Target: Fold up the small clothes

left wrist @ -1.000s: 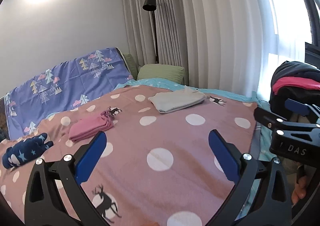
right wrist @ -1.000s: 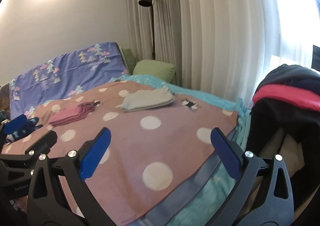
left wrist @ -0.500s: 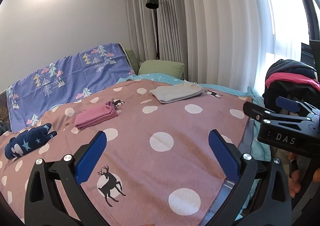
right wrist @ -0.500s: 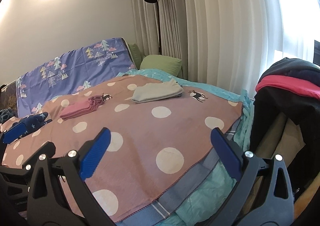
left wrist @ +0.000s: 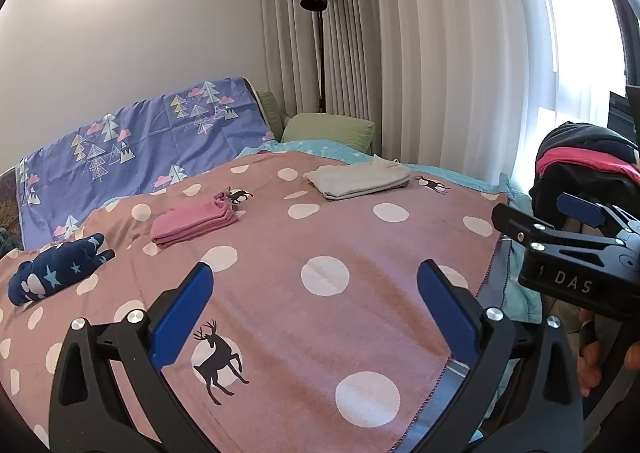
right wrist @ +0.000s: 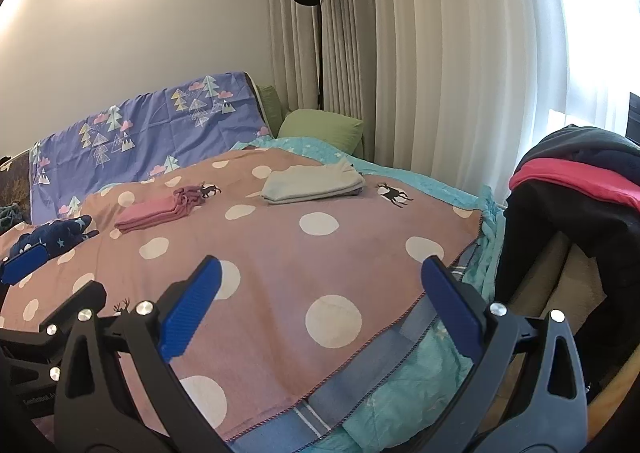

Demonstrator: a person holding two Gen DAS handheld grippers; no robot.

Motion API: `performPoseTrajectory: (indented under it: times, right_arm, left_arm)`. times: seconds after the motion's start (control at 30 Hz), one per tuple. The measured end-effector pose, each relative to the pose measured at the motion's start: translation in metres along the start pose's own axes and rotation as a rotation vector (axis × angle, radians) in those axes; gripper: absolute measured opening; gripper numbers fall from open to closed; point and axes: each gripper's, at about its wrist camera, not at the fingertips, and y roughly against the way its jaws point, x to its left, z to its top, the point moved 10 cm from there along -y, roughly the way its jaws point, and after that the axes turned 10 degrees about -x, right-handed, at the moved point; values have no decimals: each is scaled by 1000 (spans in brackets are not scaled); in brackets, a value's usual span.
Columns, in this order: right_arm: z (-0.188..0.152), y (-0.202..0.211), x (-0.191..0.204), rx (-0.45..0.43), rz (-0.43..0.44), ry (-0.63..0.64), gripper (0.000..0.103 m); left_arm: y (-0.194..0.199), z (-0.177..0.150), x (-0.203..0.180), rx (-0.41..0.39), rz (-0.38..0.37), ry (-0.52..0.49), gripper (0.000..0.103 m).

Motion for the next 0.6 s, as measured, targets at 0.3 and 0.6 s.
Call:
performPoseTrajectory:
  times: [0.3, 0.6]
  right_arm:
    - [-1, -2, 4, -8, -9, 39, 101]
    - [-1, -3, 5, -3, -6, 38, 101]
  left_arm:
    - [-1, -2, 2, 5, 7, 11, 102]
    - [-1, -4, 5, 11, 4, 16, 102]
